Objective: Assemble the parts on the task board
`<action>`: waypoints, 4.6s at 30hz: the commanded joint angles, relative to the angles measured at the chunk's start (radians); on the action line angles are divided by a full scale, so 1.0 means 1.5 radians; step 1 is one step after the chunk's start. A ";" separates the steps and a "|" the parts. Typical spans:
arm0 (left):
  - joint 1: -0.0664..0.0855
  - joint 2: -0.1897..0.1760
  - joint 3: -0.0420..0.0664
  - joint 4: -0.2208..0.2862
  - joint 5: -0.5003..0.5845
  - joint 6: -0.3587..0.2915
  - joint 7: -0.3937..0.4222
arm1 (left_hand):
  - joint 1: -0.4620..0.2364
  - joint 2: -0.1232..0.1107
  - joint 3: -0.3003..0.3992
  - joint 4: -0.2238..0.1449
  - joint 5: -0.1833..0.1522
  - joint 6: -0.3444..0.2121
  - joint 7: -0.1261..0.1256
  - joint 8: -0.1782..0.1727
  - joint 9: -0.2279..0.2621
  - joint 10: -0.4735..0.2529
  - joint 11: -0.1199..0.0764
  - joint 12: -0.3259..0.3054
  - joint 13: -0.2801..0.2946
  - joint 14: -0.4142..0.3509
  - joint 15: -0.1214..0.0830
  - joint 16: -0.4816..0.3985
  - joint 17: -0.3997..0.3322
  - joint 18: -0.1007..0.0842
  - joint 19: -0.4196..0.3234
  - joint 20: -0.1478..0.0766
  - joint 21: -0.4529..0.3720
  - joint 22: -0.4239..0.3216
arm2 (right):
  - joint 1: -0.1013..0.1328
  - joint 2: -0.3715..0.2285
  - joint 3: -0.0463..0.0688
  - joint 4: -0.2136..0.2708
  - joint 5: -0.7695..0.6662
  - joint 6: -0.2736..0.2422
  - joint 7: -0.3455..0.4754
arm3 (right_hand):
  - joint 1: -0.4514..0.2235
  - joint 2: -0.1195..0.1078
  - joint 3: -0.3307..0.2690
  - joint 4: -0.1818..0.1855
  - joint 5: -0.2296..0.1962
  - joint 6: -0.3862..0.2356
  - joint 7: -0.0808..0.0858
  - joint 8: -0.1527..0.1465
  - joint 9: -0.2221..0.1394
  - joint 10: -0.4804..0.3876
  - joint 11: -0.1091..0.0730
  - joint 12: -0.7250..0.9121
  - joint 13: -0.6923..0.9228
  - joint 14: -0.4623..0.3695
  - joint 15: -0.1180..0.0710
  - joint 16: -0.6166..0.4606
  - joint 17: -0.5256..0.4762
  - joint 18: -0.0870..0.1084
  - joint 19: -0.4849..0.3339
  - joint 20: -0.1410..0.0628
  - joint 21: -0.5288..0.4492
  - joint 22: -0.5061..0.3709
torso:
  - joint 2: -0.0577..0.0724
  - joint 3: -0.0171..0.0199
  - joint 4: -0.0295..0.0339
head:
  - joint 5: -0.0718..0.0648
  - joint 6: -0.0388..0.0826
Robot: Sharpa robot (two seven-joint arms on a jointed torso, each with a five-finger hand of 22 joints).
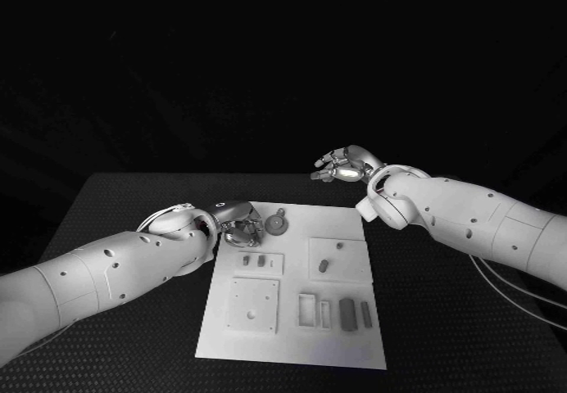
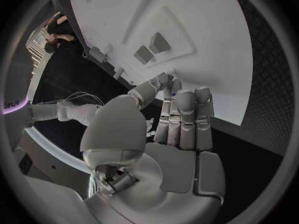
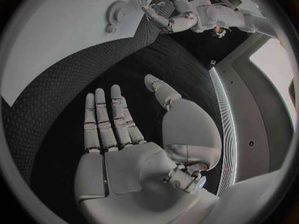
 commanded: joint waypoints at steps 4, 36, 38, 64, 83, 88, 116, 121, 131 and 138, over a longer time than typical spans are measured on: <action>-0.006 0.001 -0.004 0.001 -0.004 0.029 -0.002 | 0.001 0.008 0.002 0.000 0.005 0.006 0.000 0.004 0.000 0.041 0.003 0.003 0.012 0.003 -0.004 0.000 0.000 0.010 0.000 -0.025 0.001 0.006 | 0.000 0.000 0.000 0.000 0.000 0.006 0.008 | -0.002 0.001 -0.001 0.004 0.003 0.005 0.014 0.004 -0.001 -0.060 0.056 -0.005 0.001 0.004 0.002 -0.003 -0.001 0.012 0.000 0.003 -0.003 0.001 | 0.000 -0.0003 -0.0002 | 0.000 0.000; -0.008 -0.005 -0.004 0.012 0.011 0.009 0.008 | -0.004 0.004 -0.001 0.001 0.015 0.005 0.001 0.001 0.005 0.064 -0.004 0.010 0.018 0.002 -0.011 0.007 0.000 0.008 0.000 -0.029 0.005 0.010 | 0.000 -0.002 0.000 0.001 0.002 0.009 0.007 | -0.002 0.002 -0.002 0.006 0.003 0.004 0.014 0.005 -0.002 -0.058 0.056 -0.008 0.001 0.004 0.002 -0.005 -0.001 0.012 0.000 0.003 -0.005 0.002 | 0.000 -0.0005 0.0007 | -0.002 0.004; -0.008 -0.005 -0.004 0.012 0.008 0.011 0.006 | -0.007 0.003 -0.003 0.001 0.012 0.003 0.001 0.000 0.005 0.066 -0.005 0.011 0.019 0.001 -0.012 0.007 0.000 0.007 -0.001 -0.029 0.006 0.011 | 0.000 -0.001 0.000 0.001 0.002 0.009 0.007 | -0.002 0.002 -0.002 0.006 0.003 0.004 0.014 0.005 -0.002 -0.058 0.056 -0.008 0.001 0.004 0.002 -0.005 -0.001 0.012 0.000 0.003 -0.005 0.002 | 0.000 -0.0007 0.0006 | -0.002 0.004; -0.008 -0.006 -0.004 0.016 0.000 0.014 0.005 | -0.010 -0.018 -0.010 0.003 -0.010 -0.011 0.005 -0.010 0.005 0.078 -0.010 0.024 0.026 -0.004 -0.017 0.011 -0.001 0.004 -0.006 -0.033 0.008 0.012 | 0.000 0.000 0.000 -0.001 0.002 0.011 0.007 | -0.002 0.002 -0.002 0.006 0.003 0.004 0.014 0.005 -0.002 -0.058 0.056 -0.009 0.001 0.004 0.002 -0.006 -0.001 0.012 0.000 0.003 -0.006 0.002 | 0.000 0.0008 0.0001 | -0.004 0.000; -0.008 0.004 -0.007 0.008 -0.015 0.016 -0.001 | -0.010 -0.024 -0.013 0.004 -0.014 -0.015 0.006 -0.015 0.005 0.074 -0.009 0.030 0.030 -0.004 -0.016 0.015 0.000 0.002 -0.005 -0.035 0.010 0.011 | -0.001 0.001 0.000 -0.002 0.002 0.011 0.008 | -0.001 0.002 -0.002 0.005 0.003 0.004 0.014 0.005 -0.002 -0.057 0.056 -0.010 0.001 0.004 0.002 -0.006 -0.001 0.012 0.000 0.003 -0.007 0.003 | 0.000 0.0005 -0.0002 | -0.004 0.000; -0.008 0.005 -0.014 0.008 -0.034 0.013 -0.005 | -0.020 -0.039 -0.021 0.010 -0.022 -0.022 0.007 -0.021 0.004 0.075 -0.010 0.039 0.034 -0.003 -0.017 0.022 0.001 0.001 -0.003 -0.037 0.012 0.012 | -0.001 0.001 0.000 -0.002 0.002 0.010 0.007 | -0.001 0.003 -0.002 0.005 0.003 0.004 0.015 0.005 -0.002 -0.057 0.056 -0.011 0.001 0.004 0.002 -0.006 -0.001 0.012 0.000 0.003 -0.008 0.003 | 0.000 0.0008 -0.0006 | -0.004 -0.001; -0.008 0.000 -0.015 0.006 -0.025 -0.003 -0.006 | -0.016 -0.042 -0.022 0.009 -0.022 -0.061 0.011 -0.047 -0.004 0.065 -0.009 0.072 0.048 -0.005 -0.016 0.037 0.003 0.001 -0.002 -0.039 0.016 0.011 | -0.002 0.001 0.000 -0.003 0.002 0.009 0.007 | -0.001 0.003 -0.003 0.006 0.003 0.004 0.015 0.005 -0.003 -0.056 0.056 -0.012 0.001 0.005 0.002 -0.007 -0.001 0.012 0.001 0.003 -0.009 0.004 | 0.000 -0.0006 0.0001 | -0.007 -0.001; -0.008 -0.001 -0.015 0.007 -0.017 -0.009 -0.002 | -0.014 -0.048 -0.024 0.007 -0.023 -0.075 0.009 -0.054 -0.009 0.065 -0.011 0.080 0.050 -0.004 -0.018 0.040 0.002 0.002 -0.001 -0.039 0.017 0.011 | -0.002 0.000 0.000 -0.002 0.002 0.010 0.007 | -0.001 0.003 -0.003 0.006 0.003 0.004 0.015 0.005 -0.003 -0.056 0.056 -0.013 0.001 0.005 0.002 -0.008 -0.001 0.012 0.001 0.003 -0.010 0.004 | 0.000 -0.0003 0.0005 | -0.006 -0.001; -0.008 -0.004 -0.015 0.008 -0.010 -0.022 0.000 | -0.009 -0.059 -0.028 0.004 -0.025 -0.101 0.004 -0.068 -0.017 0.062 -0.015 0.091 0.054 -0.003 -0.022 0.044 0.001 0.002 0.002 -0.042 0.019 0.010 | -0.002 0.000 0.000 -0.002 0.002 0.010 0.007 | 0.000 0.003 -0.003 0.005 0.002 0.003 0.015 0.005 -0.003 -0.056 0.057 -0.013 0.001 0.005 0.002 -0.008 -0.001 0.012 0.001 0.003 -0.010 0.004 | 0.000 0.0000 0.0000 | -0.006 -0.001; -0.008 -0.005 -0.015 0.009 -0.005 -0.012 0.001 | -0.008 -0.060 -0.029 0.004 -0.025 -0.106 0.003 -0.070 -0.018 0.062 -0.016 0.094 0.055 -0.003 -0.023 0.045 0.001 0.002 0.002 -0.042 0.019 0.010 | -0.002 0.000 0.000 -0.002 0.002 0.011 0.007 | 0.000 0.003 -0.003 0.006 0.002 0.003 0.015 0.005 -0.003 -0.055 0.057 -0.014 0.001 0.005 0.002 -0.008 -0.001 0.012 0.001 0.003 -0.011 0.004 | 0.000 -0.0004 0.0003 | -0.006 -0.001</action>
